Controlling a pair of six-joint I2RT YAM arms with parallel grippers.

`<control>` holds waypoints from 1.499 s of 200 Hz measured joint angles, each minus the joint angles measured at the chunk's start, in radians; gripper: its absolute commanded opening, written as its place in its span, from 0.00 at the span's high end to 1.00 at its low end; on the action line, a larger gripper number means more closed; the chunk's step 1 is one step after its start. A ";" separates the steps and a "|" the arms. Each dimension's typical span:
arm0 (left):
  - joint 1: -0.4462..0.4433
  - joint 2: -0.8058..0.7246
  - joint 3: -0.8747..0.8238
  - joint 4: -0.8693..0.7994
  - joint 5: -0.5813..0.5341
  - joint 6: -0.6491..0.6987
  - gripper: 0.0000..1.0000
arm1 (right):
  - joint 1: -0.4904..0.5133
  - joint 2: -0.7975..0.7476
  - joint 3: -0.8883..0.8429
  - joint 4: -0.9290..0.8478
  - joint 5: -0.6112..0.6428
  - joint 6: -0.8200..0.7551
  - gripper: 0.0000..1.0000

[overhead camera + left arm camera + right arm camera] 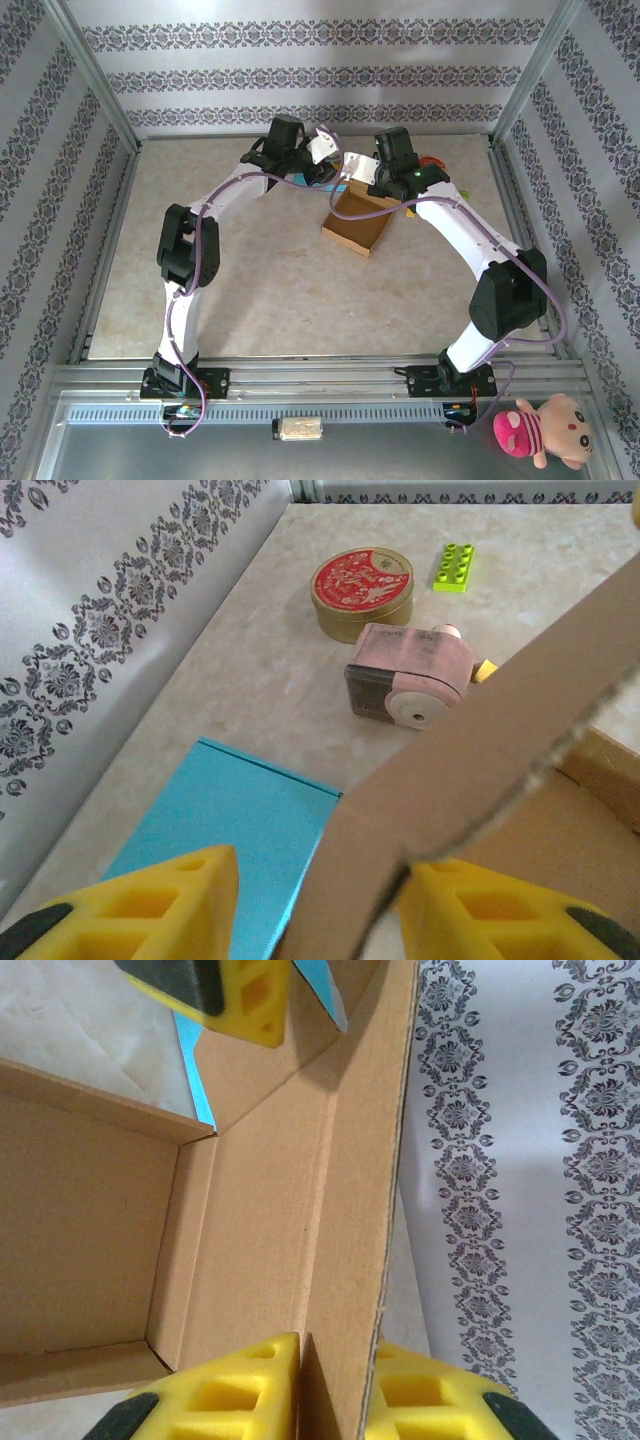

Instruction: Fold the paper box

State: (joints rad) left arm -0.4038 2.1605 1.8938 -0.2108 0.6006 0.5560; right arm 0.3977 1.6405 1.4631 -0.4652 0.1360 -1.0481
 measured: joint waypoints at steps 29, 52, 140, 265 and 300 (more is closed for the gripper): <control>-0.001 0.035 0.070 -0.053 0.006 0.011 0.71 | 0.000 0.000 0.000 0.000 -0.005 0.000 0.80; -0.001 0.061 0.103 -0.092 0.014 0.017 0.86 | 0.000 0.000 0.000 0.001 -0.005 0.000 0.80; -0.012 0.073 0.127 -0.135 -0.043 -0.040 1.00 | 0.051 -0.003 -0.014 0.072 0.108 0.223 0.32; -0.035 0.035 0.040 -0.032 -0.143 -0.100 1.00 | -0.026 -0.051 -0.084 -0.093 0.222 0.763 0.32; -0.035 0.034 0.036 -0.028 -0.147 -0.101 1.00 | -0.076 -0.056 -0.111 -0.084 0.141 0.814 0.50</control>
State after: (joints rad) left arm -0.4385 2.1941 1.9297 -0.2386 0.4534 0.4549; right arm 0.3222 1.5841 1.3518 -0.5495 0.2768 -0.2344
